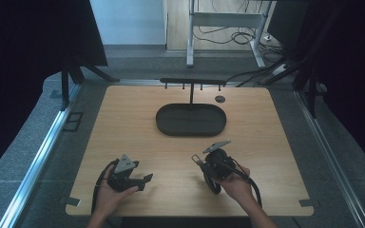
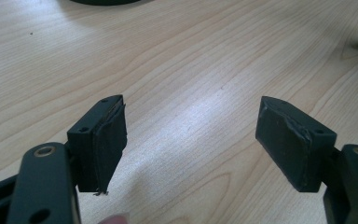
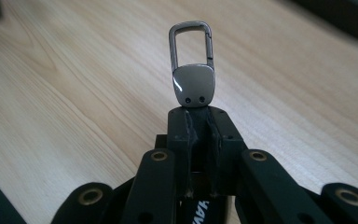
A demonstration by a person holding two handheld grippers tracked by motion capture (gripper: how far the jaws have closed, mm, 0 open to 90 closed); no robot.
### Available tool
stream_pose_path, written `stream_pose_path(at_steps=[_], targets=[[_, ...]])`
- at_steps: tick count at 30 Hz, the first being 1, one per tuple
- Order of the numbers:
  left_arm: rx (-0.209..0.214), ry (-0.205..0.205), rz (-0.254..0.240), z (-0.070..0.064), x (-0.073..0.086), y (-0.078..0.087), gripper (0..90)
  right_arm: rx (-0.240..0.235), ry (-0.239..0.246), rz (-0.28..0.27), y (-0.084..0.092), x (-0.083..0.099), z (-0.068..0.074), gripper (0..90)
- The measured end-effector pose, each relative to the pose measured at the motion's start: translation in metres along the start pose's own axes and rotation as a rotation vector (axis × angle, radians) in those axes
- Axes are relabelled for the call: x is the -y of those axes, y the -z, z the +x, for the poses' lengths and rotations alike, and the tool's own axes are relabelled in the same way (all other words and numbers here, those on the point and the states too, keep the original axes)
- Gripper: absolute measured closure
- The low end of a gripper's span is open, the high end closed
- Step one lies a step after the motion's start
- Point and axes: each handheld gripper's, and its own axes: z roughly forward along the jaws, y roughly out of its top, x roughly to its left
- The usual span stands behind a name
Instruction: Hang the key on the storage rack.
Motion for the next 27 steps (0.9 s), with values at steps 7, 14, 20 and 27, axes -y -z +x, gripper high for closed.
stream_pose_path(at_steps=[7, 14, 20, 27], targets=[[0.0, -0.006, 0.005, -0.001, 0.0, -0.001, 25.1, 0.013, 0.006, -0.135, 0.019, 0.006, 0.004, 81.0], [0.001, -0.008, 0.01, -0.001, 0.0, -0.001, 25.1, 0.013, 0.0, -0.18, 0.021, 0.007, 0.002, 81.0], [0.001, -0.008, 0.012, -0.001, 0.0, -0.002, 25.1, 0.004, -0.01, -0.19, 0.021, 0.006, 0.0, 81.0], [-0.001, -0.005, 0.01, -0.001, 0.0, -0.001, 25.1, 0.017, -0.015, -0.24, 0.031, -0.001, -0.002, 81.0]])
